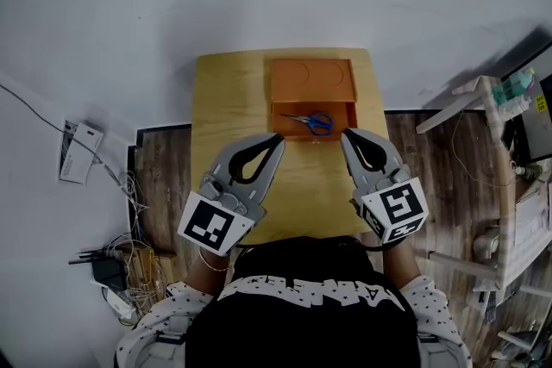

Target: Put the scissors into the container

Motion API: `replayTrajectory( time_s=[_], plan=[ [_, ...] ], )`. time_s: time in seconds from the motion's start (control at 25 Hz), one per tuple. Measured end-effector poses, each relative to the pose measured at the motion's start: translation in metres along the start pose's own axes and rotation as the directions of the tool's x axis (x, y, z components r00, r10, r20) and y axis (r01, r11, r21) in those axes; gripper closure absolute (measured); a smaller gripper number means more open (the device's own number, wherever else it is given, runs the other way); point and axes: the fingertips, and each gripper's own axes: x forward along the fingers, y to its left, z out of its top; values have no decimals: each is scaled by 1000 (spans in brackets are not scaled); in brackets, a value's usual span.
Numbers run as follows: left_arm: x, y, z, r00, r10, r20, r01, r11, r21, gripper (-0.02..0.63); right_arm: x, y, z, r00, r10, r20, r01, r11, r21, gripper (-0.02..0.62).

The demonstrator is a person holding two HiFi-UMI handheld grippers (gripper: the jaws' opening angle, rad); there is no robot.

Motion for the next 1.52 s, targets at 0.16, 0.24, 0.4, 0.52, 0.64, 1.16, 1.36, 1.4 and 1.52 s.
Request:
replayTrajectory(
  time_s=[0.16, 0.24, 0.4, 0.52, 0.64, 1.16, 1.36, 1.4, 1.52],
  plan=[
    [-4, -8, 2, 1000, -15, 12, 15, 1000, 0, 606, -17, 5, 20, 999, -11, 50, 11, 1000, -2, 583],
    [-5, -14, 1, 1000, -25, 14, 25, 1000, -4, 606, -24, 7, 24, 998, -10, 65, 9, 1000, 8, 583],
    [-6, -23, -2, 999, -45, 9, 45, 999, -14, 606, -31, 11, 28, 996, 19, 92, -24, 998, 49, 583],
    [-8, -27, -3, 999, -52, 8, 53, 998, -22, 606, -36, 12, 30, 995, 16, 99, -21, 998, 56, 583],
    [-8, -29, -3, 998, -56, 8, 57, 998, -25, 606, -40, 13, 34, 993, 23, 114, -30, 997, 67, 583],
    [-6, -39, -3, 996, -89, 7, 90, 996, -20, 606, -56, 5, 29, 993, -20, 114, 5, 992, 128, 583],
    [-7, -42, -5, 996, -93, 3, 93, 995, -24, 606, -61, 2, 28, 992, -34, 118, 17, 990, 136, 583],
    [-7, -42, -5, 996, -93, 1, 93, 995, -27, 606, -61, 2, 27, 993, -33, 118, 17, 991, 136, 583],
    [-7, -42, -6, 996, -91, 0, 91, 996, -27, 606, -62, 4, 27, 993, -31, 117, 16, 992, 128, 583]
  ],
)
